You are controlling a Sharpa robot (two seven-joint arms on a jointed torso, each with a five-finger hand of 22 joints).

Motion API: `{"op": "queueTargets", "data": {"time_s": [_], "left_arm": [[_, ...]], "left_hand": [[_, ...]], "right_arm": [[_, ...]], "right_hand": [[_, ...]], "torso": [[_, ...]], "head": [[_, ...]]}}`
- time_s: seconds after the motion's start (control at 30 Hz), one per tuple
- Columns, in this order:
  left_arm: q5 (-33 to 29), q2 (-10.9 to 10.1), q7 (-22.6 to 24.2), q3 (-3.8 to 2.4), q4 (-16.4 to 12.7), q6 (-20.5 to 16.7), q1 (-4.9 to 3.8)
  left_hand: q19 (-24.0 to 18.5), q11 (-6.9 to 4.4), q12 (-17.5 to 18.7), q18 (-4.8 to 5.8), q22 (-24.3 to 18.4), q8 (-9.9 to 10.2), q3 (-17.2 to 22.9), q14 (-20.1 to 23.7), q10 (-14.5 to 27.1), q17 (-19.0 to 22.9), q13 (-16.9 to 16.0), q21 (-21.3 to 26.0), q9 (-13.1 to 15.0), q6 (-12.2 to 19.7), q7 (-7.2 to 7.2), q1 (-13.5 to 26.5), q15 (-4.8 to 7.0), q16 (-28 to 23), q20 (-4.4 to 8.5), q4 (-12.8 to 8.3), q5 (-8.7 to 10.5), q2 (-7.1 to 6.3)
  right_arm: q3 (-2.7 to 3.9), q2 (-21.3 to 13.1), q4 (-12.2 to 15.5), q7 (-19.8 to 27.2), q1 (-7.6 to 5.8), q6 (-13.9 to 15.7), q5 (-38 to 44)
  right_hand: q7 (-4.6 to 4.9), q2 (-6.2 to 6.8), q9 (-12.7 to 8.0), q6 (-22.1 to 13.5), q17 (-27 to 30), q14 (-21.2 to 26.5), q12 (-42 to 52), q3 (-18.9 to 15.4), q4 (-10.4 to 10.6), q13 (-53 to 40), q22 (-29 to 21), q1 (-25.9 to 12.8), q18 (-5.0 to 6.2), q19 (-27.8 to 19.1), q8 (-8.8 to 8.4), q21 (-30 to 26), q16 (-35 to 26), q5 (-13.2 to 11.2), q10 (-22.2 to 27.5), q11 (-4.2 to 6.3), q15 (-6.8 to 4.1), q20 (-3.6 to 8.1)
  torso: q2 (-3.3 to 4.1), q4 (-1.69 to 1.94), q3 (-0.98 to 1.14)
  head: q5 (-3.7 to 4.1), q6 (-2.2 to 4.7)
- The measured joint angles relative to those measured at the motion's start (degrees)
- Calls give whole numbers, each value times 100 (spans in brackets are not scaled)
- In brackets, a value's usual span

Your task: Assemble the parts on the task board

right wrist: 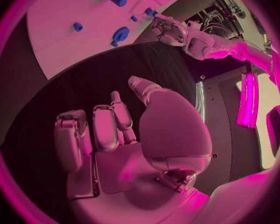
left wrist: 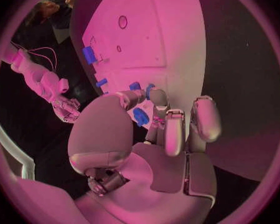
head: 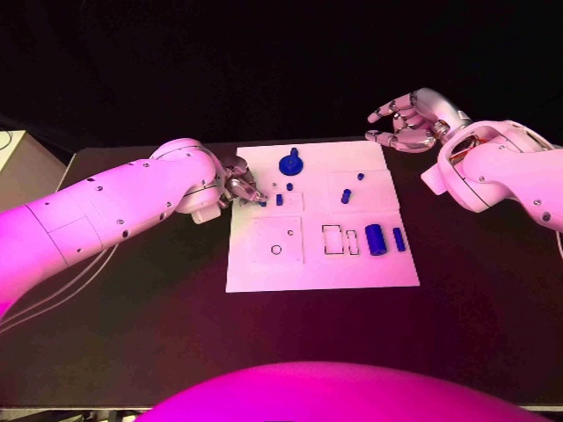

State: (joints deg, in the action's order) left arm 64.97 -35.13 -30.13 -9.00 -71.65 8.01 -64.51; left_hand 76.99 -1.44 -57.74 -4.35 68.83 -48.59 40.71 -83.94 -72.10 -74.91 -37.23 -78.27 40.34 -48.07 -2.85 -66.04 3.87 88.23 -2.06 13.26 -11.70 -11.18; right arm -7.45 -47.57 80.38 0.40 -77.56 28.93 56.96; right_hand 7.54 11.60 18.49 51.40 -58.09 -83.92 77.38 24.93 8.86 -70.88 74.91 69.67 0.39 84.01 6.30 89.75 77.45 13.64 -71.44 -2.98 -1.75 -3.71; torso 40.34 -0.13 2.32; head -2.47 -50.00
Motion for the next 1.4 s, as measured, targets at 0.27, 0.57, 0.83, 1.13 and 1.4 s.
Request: {"op": "queueTargets", "data": {"time_s": [0.27,0.57,0.83,1.13,1.4], "left_arm": [[11,-2,-1,3,-10,-114,4],[24,-21,12,3,-70,-242,7],[28,-23,18,3,-99,-287,10],[30,-28,20,4,-120,-289,15],[60,-27,20,5,-117,-325,47]], "left_hand": [[0,0,0,0,9,0,0,0,0,0,-9,0,-1,-2,0,-14,0,0,0,0,1,14],[0,1,0,0,28,0,0,0,1,0,-23,-22,-9,-1,-1,-14,0,0,0,0,-22,14],[0,0,-34,0,35,2,0,0,-41,0,-34,-22,-11,-28,8,-14,0,0,0,0,-22,14],[0,1,-34,0,35,2,0,0,-40,0,-34,-22,-13,-28,7,-13,0,0,0,0,-21,13],[0,1,-34,0,34,25,0,0,-40,0,-33,-22,-14,-27,6,-11,0,0,0,0,-50,12]], "right_arm": [[0,1,0,0,0,-1,0],[0,0,1,2,0,-2,0],[0,0,1,2,0,-4,-1],[0,1,0,3,2,-6,-1],[0,1,3,3,2,-7,-1]], "right_hand": [[0,0,0,0,0,0,0,0,0,0,0,0,0,0,0,0,0,0,0,0,0,0],[0,0,6,0,1,0,0,0,0,0,-1,0,0,0,0,0,0,0,0,0,0,0],[0,0,6,0,1,0,0,0,0,0,4,0,0,0,0,0,0,0,0,0,0,0],[0,0,6,1,2,0,0,0,0,-4,3,0,0,0,0,0,0,0,0,0,0,0],[0,0,5,0,2,0,0,0,0,-4,3,0,0,0,0,0,0,0,0,0,0,0]], "torso": [[-1,2,0],[-4,4,0],[-4,-5,1],[-3,-2,4],[3,-2,1]], "head": [[-5,0],[-13,-1],[-19,-1],[-15,-1],[-19,-1]]}}
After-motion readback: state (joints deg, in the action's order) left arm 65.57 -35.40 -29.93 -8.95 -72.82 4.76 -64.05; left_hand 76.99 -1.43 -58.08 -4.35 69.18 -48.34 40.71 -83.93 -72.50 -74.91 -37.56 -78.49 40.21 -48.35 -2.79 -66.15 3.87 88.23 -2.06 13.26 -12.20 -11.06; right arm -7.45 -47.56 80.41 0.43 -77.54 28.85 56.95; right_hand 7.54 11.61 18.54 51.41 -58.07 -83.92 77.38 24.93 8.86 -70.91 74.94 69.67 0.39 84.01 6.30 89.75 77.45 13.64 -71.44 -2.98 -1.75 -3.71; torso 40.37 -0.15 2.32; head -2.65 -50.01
